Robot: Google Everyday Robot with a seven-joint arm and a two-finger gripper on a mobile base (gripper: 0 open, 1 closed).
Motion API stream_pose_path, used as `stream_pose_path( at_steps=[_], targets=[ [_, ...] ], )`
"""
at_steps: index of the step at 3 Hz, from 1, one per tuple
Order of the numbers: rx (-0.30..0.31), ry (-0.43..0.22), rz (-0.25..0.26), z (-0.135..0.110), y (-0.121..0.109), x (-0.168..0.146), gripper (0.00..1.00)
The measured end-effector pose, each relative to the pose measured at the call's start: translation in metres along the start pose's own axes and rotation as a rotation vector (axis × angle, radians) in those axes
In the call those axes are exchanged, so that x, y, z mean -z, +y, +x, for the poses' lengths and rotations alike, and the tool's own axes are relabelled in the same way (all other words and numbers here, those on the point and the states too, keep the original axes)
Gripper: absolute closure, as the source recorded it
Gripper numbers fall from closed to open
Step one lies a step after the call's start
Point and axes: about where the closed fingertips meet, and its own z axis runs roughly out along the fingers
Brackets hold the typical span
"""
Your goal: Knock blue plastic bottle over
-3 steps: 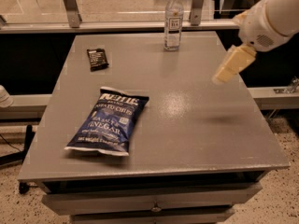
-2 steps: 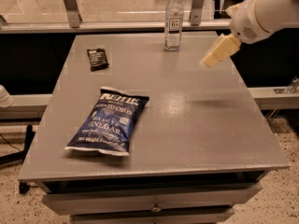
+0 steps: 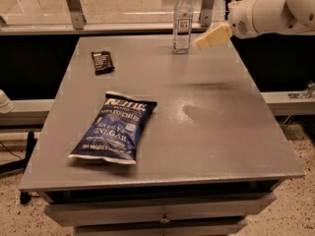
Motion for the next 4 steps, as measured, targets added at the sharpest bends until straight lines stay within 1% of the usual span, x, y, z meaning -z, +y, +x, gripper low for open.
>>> stream_pose_path(
  at_steps=[1,2,3,4],
  targets=[
    [-0.106,-0.159,-0.033,-0.012,-0.016,-0.033,0.00],
    [-0.156,-0.283,-0.084,-0.027,-0.021,-0.065,0.00],
    [-0.136,-0.328,-0.114,-0.042,-0.020,-0.090,0.00],
    [-0.100,-0.317,-0.132,-0.050,-0.014,-0.116,0.00]
  ],
)
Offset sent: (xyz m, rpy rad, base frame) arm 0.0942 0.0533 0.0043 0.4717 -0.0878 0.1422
